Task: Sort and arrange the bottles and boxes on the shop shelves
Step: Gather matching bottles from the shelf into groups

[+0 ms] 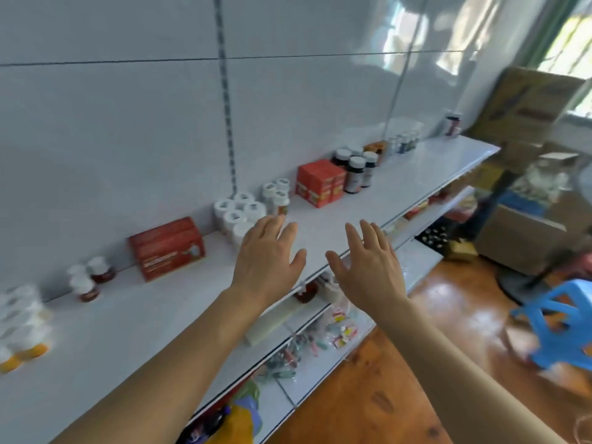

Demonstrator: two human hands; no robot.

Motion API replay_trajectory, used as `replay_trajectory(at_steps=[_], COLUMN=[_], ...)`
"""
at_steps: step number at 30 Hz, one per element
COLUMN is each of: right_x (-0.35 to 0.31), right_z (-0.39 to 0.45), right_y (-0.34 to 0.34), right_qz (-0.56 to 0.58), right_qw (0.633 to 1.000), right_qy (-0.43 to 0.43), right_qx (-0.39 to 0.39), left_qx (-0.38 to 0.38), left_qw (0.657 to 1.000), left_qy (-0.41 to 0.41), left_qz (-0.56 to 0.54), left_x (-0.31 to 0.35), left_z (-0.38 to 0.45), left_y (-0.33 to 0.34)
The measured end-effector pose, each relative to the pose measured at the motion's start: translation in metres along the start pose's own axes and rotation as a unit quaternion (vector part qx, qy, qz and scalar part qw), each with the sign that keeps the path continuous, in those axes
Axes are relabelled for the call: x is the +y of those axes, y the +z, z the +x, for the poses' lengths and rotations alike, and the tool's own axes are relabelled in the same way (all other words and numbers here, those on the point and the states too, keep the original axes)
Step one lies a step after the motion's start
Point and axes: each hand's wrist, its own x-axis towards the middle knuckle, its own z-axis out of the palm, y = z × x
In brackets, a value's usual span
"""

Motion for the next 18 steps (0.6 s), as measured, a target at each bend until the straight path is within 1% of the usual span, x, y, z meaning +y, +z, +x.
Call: replay_trajectory(at_steps=[3,8,12,18], right_x=[0.051,0.134,0.201,0.293], right_z=[0.015,0.050,0.093,0.163], right_y=[-0.006,-0.013,-0.023,-0.038], right_qz=[-0.006,-0.028,-0.063,-0.076], right_qw=[0.999,0.996,0.990,0.983], right_qy=[0.042,0.087,0.120,0.160], right_qx=[0.006,0.024,0.043,0.054], left_qx=[-0.010,-0.010,-0.020,-0.032], left_qw=[0.999,0.995,0.990,0.984], left_qy=[0.033,0.088,0.124,0.162], left_qz=[-0.007,-0.036,-0.060,-0.073], left_x=[0.037,0.102,0.151,0.214], left_z=[0.042,0.123,0.191,0.298], left_y=[0.027,0.073,0.113,0.167])
